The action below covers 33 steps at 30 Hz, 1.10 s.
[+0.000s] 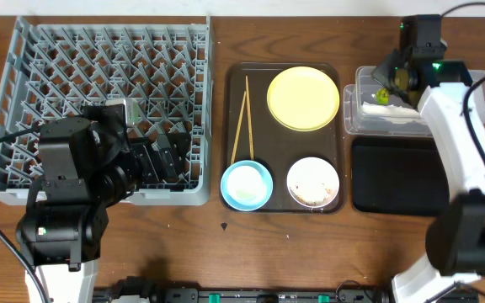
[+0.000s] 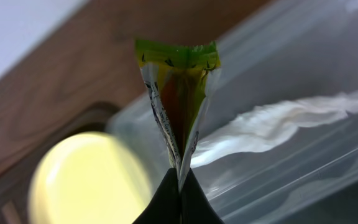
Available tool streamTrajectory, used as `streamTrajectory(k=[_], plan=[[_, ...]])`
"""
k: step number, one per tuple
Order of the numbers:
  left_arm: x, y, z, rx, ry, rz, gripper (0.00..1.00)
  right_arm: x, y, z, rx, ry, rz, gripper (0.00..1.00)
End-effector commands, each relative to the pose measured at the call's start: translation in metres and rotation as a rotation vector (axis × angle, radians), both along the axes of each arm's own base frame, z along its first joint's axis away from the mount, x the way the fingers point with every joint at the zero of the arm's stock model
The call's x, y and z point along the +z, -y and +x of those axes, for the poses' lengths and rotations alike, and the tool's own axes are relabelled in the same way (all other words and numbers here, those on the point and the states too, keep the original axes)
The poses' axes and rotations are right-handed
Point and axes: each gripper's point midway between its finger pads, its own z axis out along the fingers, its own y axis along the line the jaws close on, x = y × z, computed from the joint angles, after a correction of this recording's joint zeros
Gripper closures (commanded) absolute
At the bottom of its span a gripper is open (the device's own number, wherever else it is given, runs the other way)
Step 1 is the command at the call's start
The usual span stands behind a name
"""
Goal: Sort waste into correct bins and load items into the dishwasher
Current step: 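Carry the wrapper and tissue with the right gripper into the clear bin, then grasp the white cup from the blue bowl with the right gripper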
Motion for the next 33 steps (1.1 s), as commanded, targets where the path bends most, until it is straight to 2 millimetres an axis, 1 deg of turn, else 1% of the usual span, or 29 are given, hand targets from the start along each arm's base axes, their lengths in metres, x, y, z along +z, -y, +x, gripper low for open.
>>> streamTrajectory(k=[1,2,3,4,5,8,9,10,12,14,16,17,19,22,25,28,31,33], plan=[[0.008,0.003,0.0,-0.017,0.022,0.0,0.02,-0.042,0.016,-0.006,-0.094,-0.097,0.042,0.96],[0.008,0.003,0.0,-0.017,0.022,0.0,0.02,-0.045,0.018,-0.007,-0.099,-0.107,0.047,0.79],[0.008,0.003,0.0,-0.017,0.022,0.0,0.02,-0.045,0.02,-0.008,-0.103,-0.108,0.049,0.58],[0.008,0.003,0.0,-0.017,0.021,0.0,0.02,-0.043,0.02,-0.007,-0.097,-0.1,0.055,0.49],[0.008,0.003,0.0,-0.017,0.022,0.0,0.02,-0.037,0.019,-0.006,-0.068,-0.09,0.055,0.44],[0.008,0.003,0.0,-0.017,0.022,0.0,0.02,-0.01,0.015,-0.005,0.015,-0.034,0.022,0.41],[0.008,0.003,0.0,-0.017,0.022,0.0,0.02,0.001,0.008,-0.006,0.063,-0.012,0.028,0.4],[0.008,0.003,0.0,-0.017,0.022,0.0,0.02,0.012,-0.004,-0.007,0.139,0.01,0.035,0.41],[0.008,0.003,0.0,-0.017,0.022,0.0,0.02,0.033,-0.035,-0.012,0.306,0.054,0.065,0.42],[0.007,0.003,-0.001,-0.02,0.016,-0.003,0.02,0.052,-0.078,-0.023,0.516,0.097,0.12,0.47],[0.004,0.003,-0.004,-0.019,-0.002,-0.003,0.02,0.062,-0.122,-0.041,0.696,0.108,0.181,0.5],[0.004,0.003,-0.004,-0.019,-0.002,-0.003,0.02,0.061,-0.14,-0.051,0.745,0.09,0.204,0.5],[0.0,-0.001,-0.004,0.002,-0.014,0.016,0.02,0.053,-0.169,-0.071,0.816,0.03,0.221,0.49],[-0.009,-0.014,-0.006,0.063,-0.049,0.07,0.02,0.034,-0.204,-0.101,0.933,-0.079,0.216,0.49],[-0.011,-0.016,-0.008,0.073,-0.06,0.079,0.02,0.013,-0.238,-0.135,1.079,-0.187,0.19,0.49],[-0.012,-0.016,-0.011,0.067,-0.063,0.089,0.02,-0.009,-0.257,-0.16,1.144,-0.29,0.133,0.51],[-0.011,-0.016,-0.013,0.066,-0.058,0.087,0.02,-0.027,-0.273,-0.177,1.198,-0.355,0.069,0.53],[-0.01,-0.016,-0.014,0.066,-0.057,0.088,0.02,-0.04,-0.283,-0.185,1.228,-0.386,0.028,0.54]])
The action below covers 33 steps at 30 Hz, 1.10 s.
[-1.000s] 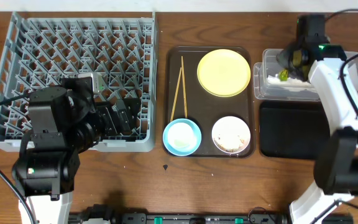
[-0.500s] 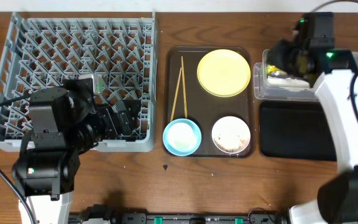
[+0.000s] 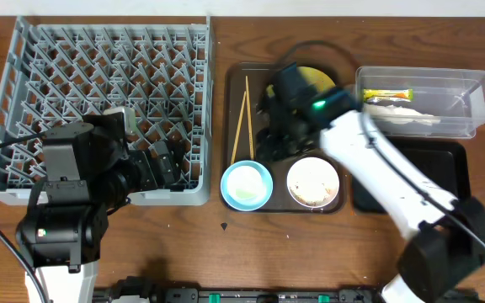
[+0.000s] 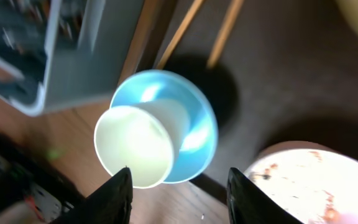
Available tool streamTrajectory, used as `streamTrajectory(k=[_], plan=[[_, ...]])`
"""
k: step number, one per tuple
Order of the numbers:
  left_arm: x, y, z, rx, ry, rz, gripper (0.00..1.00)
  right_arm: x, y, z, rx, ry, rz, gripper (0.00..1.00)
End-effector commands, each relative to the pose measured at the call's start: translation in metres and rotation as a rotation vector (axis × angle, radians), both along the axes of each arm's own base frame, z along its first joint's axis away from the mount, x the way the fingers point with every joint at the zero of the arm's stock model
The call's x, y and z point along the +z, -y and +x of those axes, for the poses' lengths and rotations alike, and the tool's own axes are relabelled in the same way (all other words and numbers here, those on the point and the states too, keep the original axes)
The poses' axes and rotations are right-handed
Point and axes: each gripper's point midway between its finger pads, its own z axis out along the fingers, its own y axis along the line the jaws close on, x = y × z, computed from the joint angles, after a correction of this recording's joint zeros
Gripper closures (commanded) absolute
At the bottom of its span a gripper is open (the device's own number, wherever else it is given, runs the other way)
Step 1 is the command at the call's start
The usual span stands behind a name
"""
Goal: Sort waste into correct bins and load items into the dishwasher
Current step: 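Grasp the white cup from the blue bowl with the right gripper, then hand the white cup from the right gripper to the left gripper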
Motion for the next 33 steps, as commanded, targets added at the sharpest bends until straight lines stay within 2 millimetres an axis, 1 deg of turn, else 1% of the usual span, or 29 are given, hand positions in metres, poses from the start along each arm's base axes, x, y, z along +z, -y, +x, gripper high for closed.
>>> streamTrajectory(k=[1,4,6,9,10,11,13,15,16,19,20,22,25,27,29,30,31,33], plan=[[0.01,-0.001,-0.003,-0.004,0.035,0.023,0.02,-0.025,-0.009,-0.01,0.079,0.017,-0.11,0.54],[0.009,-0.002,-0.007,-0.004,0.029,0.024,0.02,-0.051,-0.004,-0.01,0.016,0.016,-0.241,0.56],[0.007,-0.003,-0.01,0.002,0.018,0.029,0.02,-0.067,-0.004,-0.012,0.018,0.002,-0.285,0.59],[0.0,-0.011,-0.014,0.038,-0.016,0.067,0.02,-0.083,-0.005,-0.015,0.023,-0.034,-0.306,0.8],[-0.002,-0.013,-0.015,0.045,-0.027,0.075,0.02,-0.084,-0.004,-0.015,0.021,-0.039,-0.31,0.92],[-0.004,-0.013,-0.016,0.046,-0.035,0.076,0.02,-0.084,-0.003,-0.015,0.017,-0.045,-0.308,0.99],[-0.005,-0.013,-0.018,0.046,-0.042,0.076,0.02,-0.077,-0.002,-0.012,0.006,-0.036,-0.291,0.99],[-0.005,-0.013,-0.017,0.046,-0.04,0.076,0.02,-0.064,0.001,-0.008,-0.009,-0.012,-0.269,0.99],[-0.004,-0.013,-0.017,0.046,-0.039,0.076,0.02,-0.056,0.003,-0.006,-0.017,0.002,-0.255,0.99],[-0.002,-0.012,-0.015,0.043,-0.029,0.065,0.02,-0.022,0.012,0.001,-0.027,0.066,-0.203,0.99],[0.0,-0.007,-0.014,0.024,-0.02,0.045,0.02,-0.008,0.015,0.004,-0.02,0.095,-0.17,0.99],[0.009,0.008,-0.011,-0.043,0.01,-0.025,0.02,0.02,0.016,0.009,0.004,0.148,-0.076,0.99],[0.029,0.038,-0.007,-0.181,0.069,-0.171,0.02,0.066,0.009,0.016,0.028,0.199,0.159,0.99],[0.041,0.051,-0.003,-0.236,0.086,-0.267,0.02,0.108,-0.003,0.015,0.06,0.199,0.404,0.99],[0.052,0.061,0.0,-0.285,0.095,-0.356,0.02,0.149,-0.013,0.012,0.135,0.207,0.638,0.99],[0.06,0.067,0.0,-0.329,0.108,-0.405,0.02,0.164,-0.015,0.011,0.173,0.219,0.719,0.99],[0.069,0.073,-0.001,-0.382,0.122,-0.455,0.02,0.175,-0.018,0.009,0.208,0.226,0.777,0.99],[0.084,0.084,-0.006,-0.49,0.151,-0.534,0.02,0.186,-0.023,0.004,0.256,0.229,0.838,0.99]])
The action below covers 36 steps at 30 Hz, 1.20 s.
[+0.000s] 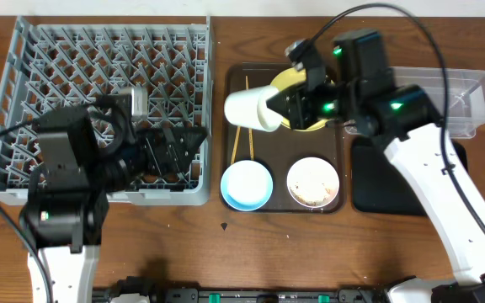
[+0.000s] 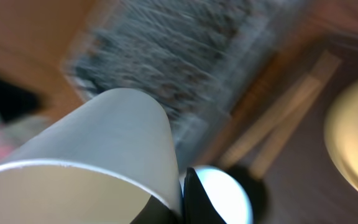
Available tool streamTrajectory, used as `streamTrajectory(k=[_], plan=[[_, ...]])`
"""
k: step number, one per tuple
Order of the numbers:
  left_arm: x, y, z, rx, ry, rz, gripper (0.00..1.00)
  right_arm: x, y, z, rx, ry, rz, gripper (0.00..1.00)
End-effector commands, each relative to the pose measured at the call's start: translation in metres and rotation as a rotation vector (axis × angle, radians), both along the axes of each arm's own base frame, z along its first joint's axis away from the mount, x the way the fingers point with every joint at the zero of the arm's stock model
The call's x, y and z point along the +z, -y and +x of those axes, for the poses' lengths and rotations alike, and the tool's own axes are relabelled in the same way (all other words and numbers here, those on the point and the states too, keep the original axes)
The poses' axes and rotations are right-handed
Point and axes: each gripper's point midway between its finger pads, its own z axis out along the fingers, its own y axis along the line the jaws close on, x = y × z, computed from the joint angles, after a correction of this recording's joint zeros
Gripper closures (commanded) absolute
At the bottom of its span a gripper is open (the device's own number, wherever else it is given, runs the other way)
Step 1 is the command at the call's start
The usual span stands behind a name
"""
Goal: Sort waste into correct bins and load items into the dishwasher
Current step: 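Hand the white cup from the right gripper to the left gripper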
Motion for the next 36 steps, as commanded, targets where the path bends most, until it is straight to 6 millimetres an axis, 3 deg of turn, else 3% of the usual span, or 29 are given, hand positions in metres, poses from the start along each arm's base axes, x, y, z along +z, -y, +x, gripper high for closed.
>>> streamTrajectory(k=[1,5,10,15,20,30,34,35,36], plan=[[0.039,0.032,-0.028,-0.283,0.029,-0.223,0.02,0.033,-0.026,-0.042,0.267,-0.036,0.22,0.99],[0.052,0.04,-0.04,-0.419,0.054,-0.3,0.02,0.04,-0.038,-0.05,0.319,-0.003,0.241,0.99],[0.052,0.041,-0.042,-0.428,0.042,-0.311,0.02,0.066,-0.055,-0.067,0.459,0.096,0.342,0.99],[0.057,0.043,-0.049,-0.472,0.044,-0.337,0.0,0.067,-0.062,-0.071,0.469,0.111,0.341,0.99],[0.057,0.043,-0.05,-0.476,0.048,-0.338,0.06,0.065,-0.065,-0.073,0.467,0.106,0.33,0.99],[0.057,0.042,-0.048,-0.472,0.059,-0.331,0.35,0.062,-0.066,-0.072,0.452,0.1,0.315,0.98],[0.058,0.042,-0.048,-0.473,0.064,-0.329,0.36,0.061,-0.066,-0.07,0.444,0.103,0.309,0.8],[0.058,0.042,-0.047,-0.473,0.069,-0.328,0.36,0.06,-0.066,-0.069,0.437,0.104,0.304,0.73],[0.059,0.042,-0.047,-0.474,0.073,-0.326,0.36,0.059,-0.066,-0.068,0.431,0.107,0.3,0.6]])
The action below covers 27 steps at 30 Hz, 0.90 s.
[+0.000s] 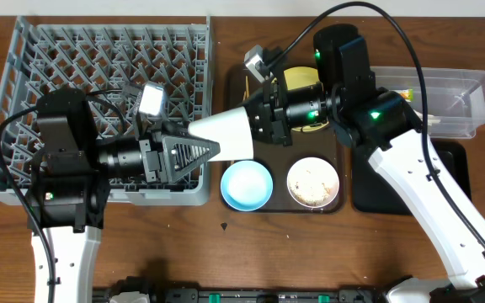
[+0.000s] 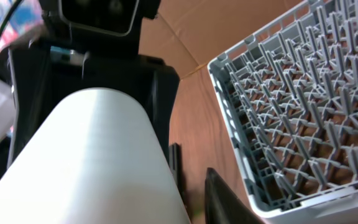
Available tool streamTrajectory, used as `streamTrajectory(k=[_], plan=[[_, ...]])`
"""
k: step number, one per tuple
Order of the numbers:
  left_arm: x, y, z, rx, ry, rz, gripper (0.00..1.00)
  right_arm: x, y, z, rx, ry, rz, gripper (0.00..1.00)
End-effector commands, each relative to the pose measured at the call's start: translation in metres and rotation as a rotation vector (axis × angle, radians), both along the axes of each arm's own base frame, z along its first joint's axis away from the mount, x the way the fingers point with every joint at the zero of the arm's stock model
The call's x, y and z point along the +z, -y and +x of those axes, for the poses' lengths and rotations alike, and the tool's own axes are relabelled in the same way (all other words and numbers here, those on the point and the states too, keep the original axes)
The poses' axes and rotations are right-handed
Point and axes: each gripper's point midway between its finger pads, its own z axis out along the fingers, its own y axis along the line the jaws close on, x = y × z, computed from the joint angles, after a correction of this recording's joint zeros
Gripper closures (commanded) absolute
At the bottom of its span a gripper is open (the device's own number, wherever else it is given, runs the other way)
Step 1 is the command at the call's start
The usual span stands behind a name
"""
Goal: Sort waste into correct bins and load items into the dishwasher
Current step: 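Hand the white cup from the right gripper to the left gripper, then place the white cup into the dish rack with the left gripper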
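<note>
A white paper cup (image 1: 226,130) hangs on its side over the gap between the grey dish rack (image 1: 112,25) and the dark tray (image 1: 241,93). Its base points left. My left gripper (image 1: 205,136) reaches in from the rack side, and its black fingers (image 2: 161,99) lie against both sides of the cup (image 2: 92,162), shut on it. My right gripper (image 1: 263,126) is at the cup's rim, open. Its one visible finger (image 2: 225,199) stands apart from the cup wall; the other is hidden by the cup.
On the tray sit a blue bowl (image 1: 247,185), a soiled white bowl (image 1: 313,182) and a yellow plate (image 1: 308,77), partly under my right arm. A clear bin (image 1: 466,105) holding a packet and a tissue stands at the right, a black bin (image 1: 394,181) below it.
The cup has moved left and down from over the tray's top to the rack's edge. My left gripper has closed round its base end, and my right finger has come off the cup wall.
My right gripper held a green packet over the clear bin. Then the packet lay in the bin and the gripper hung open over the cup standing in the blue bowl. Then it held the cup by the rim above the tray. Now the cup sits between the left fingers.
</note>
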Motion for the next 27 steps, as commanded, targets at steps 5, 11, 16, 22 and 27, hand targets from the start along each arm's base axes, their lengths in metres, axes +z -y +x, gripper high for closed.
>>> streamTrajectory(k=[5,11,16,22,27], plan=[[0.004,-0.001,0.005,0.029,0.038,0.021,0.36,-0.004,0.002,0.011,-0.05,0.02,-0.023,0.38],[-0.01,-0.009,0.024,0.155,0.019,0.097,0.36,-0.013,0.029,0.039,-0.166,-0.014,-0.064,0.33],[-0.075,-0.059,0.058,0.559,-0.176,0.402,0.37,-0.041,0.057,0.055,-0.294,-0.112,-0.181,0.31],[-0.133,-0.139,0.05,0.92,-0.355,0.798,0.37,-0.073,0.073,0.052,-0.376,-0.172,-0.343,0.3],[-0.15,-0.201,0.026,1.17,-0.471,1.049,0.37,-0.089,0.078,0.047,-0.397,-0.182,-0.431,0.29]])
